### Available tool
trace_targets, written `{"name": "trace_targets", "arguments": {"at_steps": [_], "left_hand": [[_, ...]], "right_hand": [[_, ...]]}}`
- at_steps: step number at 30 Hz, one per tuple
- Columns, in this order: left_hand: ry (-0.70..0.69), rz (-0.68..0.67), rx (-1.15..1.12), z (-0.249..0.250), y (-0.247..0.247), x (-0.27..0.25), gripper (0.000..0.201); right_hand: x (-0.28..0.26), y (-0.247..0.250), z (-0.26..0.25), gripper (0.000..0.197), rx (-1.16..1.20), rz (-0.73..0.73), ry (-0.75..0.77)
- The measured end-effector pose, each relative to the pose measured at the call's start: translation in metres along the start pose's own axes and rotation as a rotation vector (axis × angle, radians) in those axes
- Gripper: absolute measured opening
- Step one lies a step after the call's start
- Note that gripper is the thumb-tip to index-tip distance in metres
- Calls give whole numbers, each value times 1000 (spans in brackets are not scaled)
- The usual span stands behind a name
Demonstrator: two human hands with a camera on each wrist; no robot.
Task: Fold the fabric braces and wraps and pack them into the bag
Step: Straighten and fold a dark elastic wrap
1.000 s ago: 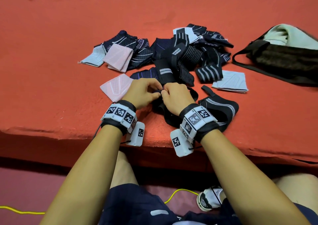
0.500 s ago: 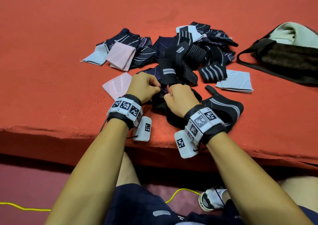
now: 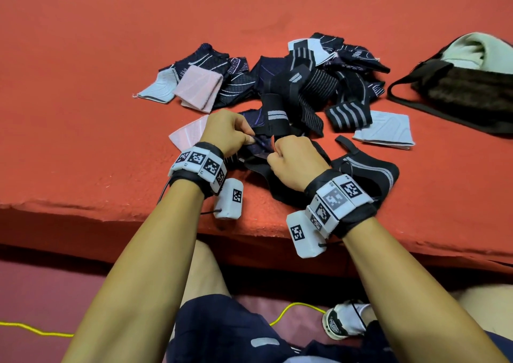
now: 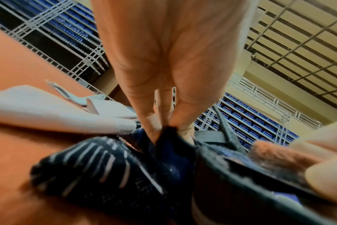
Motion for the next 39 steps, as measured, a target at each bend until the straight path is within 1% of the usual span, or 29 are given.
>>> {"name": "trace_targets", "arguments": {"at_steps": [7,11,17,22,25,27,30,33,36,39], "left_hand": [[35,11,-8,-8,5,3,15],[61,28,-40,-11,3,3,13],[101,41,-75,-17,-1,5,17],[140,52,-90,-22,-3,6,16],[159,72,-84,-25,-4,6,15],[146,66,-80,-23,-5,5,15],[38,5,-77,-9,-5,2,14],[-59,-141,-60,3,-7,-3,25],[-61,-307,-77,6,-13,-9,27],[-52,-374,-105,11,-16,-17,28]], "right_hand": [[-4,2,-2,34,-60,-13,30],[-5,4,-2,33,-51,-20,61],[-8,1,-3,34,-51,-61,107],[-10,6,-5,34,-86,-82,138],[-11,6,-8,34,-83,-96,141],[-11,5,-8,34,-72,-102,128],[-5,4,-6,37,-26,-105,69],[3,3,-1,37,53,-96,-42],[12,1,2,35,154,-75,-141],[22,-1,5,33,165,-90,-176]]}}
Point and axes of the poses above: each hand's wrist, its own x-axis towards the middle knuckle, its own y-axis out of the back of the hand, z = x × y, the point moved 4 cm from there along x, towards the middle knuckle, and after that the axes turned 7 degrees about -y, right-handed, at the moved point
